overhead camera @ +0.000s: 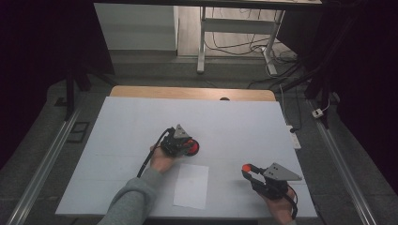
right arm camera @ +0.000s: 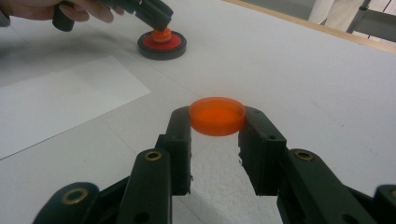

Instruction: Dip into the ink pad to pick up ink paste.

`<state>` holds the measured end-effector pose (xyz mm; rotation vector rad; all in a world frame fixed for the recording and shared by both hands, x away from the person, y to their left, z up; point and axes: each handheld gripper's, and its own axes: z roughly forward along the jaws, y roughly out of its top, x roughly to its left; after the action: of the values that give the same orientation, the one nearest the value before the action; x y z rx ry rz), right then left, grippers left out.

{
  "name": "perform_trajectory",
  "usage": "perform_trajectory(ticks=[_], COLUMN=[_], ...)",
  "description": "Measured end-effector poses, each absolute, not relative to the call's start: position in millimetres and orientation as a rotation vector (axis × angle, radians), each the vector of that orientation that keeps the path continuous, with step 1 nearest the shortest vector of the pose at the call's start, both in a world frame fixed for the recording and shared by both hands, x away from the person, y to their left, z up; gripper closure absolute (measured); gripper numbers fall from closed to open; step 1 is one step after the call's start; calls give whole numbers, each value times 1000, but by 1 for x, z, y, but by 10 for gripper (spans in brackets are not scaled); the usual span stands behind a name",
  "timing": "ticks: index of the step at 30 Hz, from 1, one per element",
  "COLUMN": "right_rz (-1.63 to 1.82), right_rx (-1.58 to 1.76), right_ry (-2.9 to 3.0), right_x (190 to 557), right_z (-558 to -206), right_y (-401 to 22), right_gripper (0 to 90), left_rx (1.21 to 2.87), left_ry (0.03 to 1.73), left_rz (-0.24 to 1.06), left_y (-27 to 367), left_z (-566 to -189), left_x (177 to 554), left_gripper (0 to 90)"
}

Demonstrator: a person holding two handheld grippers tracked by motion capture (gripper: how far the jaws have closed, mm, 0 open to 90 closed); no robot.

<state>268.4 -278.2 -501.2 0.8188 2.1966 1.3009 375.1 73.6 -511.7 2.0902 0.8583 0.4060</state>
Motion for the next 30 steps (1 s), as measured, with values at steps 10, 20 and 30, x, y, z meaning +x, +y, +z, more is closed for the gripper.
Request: perform_trajectory(ticks=[10, 20, 30], right_rz=[1305, 1302, 1304], right_rx=[818, 821, 822], right_ry=[2194, 2196, 2195], right_x=[268, 269, 269], right_z=[-501, -501, -501], right_y=[-278, -279, -279], right_gripper=[648, 648, 648], left_rx=[2062, 2071, 2083], left_ry=[872, 893, 908], left_rz=[404, 365, 350], left_y=[83, 84, 84], left_z=[-495, -505, -515], left_x=[379, 383, 384], left_gripper=[733, 732, 732])
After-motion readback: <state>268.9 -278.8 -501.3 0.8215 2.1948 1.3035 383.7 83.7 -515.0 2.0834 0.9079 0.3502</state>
